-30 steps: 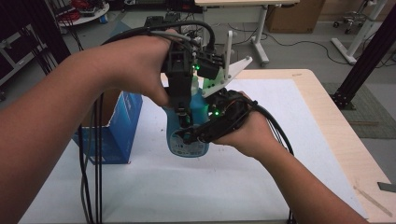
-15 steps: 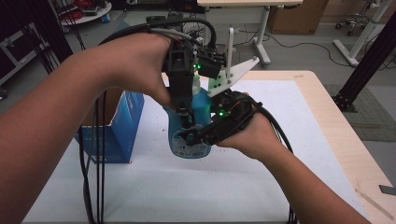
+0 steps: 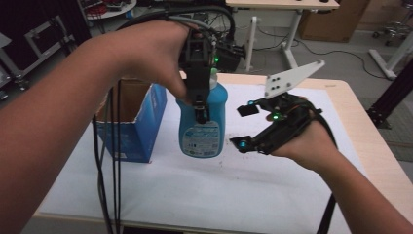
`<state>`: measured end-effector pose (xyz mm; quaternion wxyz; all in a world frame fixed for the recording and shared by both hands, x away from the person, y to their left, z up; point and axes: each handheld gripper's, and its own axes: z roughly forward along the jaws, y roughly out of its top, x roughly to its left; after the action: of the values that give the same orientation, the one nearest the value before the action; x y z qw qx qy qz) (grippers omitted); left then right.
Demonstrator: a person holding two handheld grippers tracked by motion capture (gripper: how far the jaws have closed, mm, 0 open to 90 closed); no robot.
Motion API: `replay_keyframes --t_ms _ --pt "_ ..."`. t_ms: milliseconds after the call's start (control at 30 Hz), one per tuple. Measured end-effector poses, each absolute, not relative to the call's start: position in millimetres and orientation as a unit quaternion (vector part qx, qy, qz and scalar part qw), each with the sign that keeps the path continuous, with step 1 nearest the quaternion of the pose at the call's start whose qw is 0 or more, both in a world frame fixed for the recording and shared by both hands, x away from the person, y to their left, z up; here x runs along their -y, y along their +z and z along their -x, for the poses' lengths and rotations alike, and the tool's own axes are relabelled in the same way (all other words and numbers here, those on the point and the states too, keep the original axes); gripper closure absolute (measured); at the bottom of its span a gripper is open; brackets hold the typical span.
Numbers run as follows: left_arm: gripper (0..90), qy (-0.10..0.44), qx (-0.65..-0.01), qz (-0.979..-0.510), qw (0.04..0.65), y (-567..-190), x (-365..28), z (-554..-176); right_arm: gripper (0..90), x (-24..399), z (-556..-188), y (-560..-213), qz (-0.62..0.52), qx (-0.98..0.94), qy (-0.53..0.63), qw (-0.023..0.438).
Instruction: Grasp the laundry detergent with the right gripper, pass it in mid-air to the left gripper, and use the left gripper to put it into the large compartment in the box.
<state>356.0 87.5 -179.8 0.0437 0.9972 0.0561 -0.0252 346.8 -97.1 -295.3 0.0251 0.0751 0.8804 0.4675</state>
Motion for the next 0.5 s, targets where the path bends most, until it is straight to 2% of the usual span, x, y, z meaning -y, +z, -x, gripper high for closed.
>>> replay_keyframes --t_ms 233,400,500 --pt "38.2 -0.032 -0.097 -0.994 0.047 -168 -101 -357 11.7 106 -350 -293 -0.084 -0.891 0.442 0.056" --pt "38.2 -0.03 -0.134 -0.99 0.045 -157 -118 -357 3.8 116 -355 -288 -0.096 -0.899 0.42 0.08" --pt "38.2 -0.028 -0.153 -0.987 0.044 -151 -128 -358 3.6 122 -358 -284 -0.103 -0.907 0.399 0.085"
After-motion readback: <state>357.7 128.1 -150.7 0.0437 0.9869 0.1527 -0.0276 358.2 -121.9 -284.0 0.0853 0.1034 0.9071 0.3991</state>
